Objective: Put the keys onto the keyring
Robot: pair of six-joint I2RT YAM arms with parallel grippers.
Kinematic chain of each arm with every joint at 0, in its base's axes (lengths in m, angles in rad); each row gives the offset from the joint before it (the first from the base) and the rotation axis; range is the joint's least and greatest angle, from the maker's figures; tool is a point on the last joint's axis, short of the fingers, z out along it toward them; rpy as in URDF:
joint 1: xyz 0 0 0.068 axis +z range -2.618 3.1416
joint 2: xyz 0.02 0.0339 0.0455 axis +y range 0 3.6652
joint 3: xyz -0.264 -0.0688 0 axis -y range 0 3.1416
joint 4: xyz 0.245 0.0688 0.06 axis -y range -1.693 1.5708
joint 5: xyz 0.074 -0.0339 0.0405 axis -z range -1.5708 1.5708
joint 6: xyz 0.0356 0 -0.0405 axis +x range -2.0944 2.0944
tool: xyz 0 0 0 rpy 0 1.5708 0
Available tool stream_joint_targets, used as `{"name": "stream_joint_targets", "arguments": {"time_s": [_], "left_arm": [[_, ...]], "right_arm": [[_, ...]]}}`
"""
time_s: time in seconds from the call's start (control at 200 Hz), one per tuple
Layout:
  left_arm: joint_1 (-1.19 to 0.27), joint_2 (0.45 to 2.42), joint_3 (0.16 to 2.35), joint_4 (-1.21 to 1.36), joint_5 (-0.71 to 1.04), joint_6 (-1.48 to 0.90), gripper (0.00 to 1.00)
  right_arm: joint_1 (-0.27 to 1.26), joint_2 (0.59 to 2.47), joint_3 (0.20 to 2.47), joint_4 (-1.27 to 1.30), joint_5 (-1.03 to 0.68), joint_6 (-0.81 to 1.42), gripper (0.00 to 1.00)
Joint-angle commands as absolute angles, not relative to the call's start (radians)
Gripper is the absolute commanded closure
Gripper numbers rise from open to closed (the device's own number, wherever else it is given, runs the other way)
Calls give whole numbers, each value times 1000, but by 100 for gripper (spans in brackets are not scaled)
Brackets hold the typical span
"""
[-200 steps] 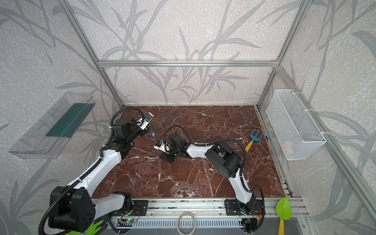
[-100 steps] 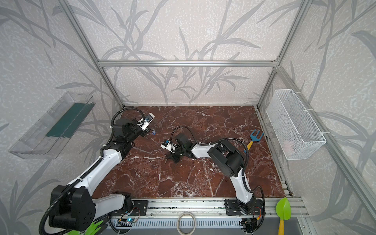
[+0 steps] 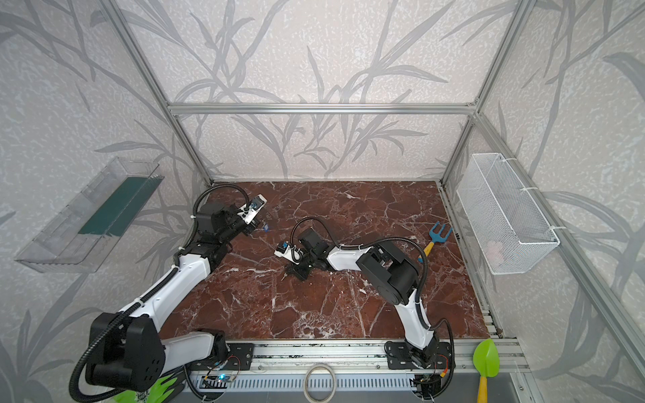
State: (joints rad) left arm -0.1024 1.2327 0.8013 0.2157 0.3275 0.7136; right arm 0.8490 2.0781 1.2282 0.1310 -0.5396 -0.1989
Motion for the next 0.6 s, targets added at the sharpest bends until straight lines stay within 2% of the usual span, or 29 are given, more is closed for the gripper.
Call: {"name": "stream_joint_targets", "arguments": {"time_s": [0.0, 0.065, 0.135, 0.265, 0.595], "left_arm": [[-103, 1238, 825, 240, 349, 705, 100], [-101, 1237, 825, 242, 347, 706, 100], [-103, 1238, 825, 244, 346, 706, 100], [-101, 1238, 825, 248, 343, 706, 100], [-104, 1238, 821, 249, 345, 706, 100]], "right_arm": [[853, 2051, 1236, 146, -535, -186, 80], [852, 2033, 1207, 194, -533, -180, 71], [851, 2029, 1204, 193, -531, -182, 67], [846, 2016, 1195, 180, -505, -184, 65], [821, 2058, 1250, 86, -581, -231, 60]]}}
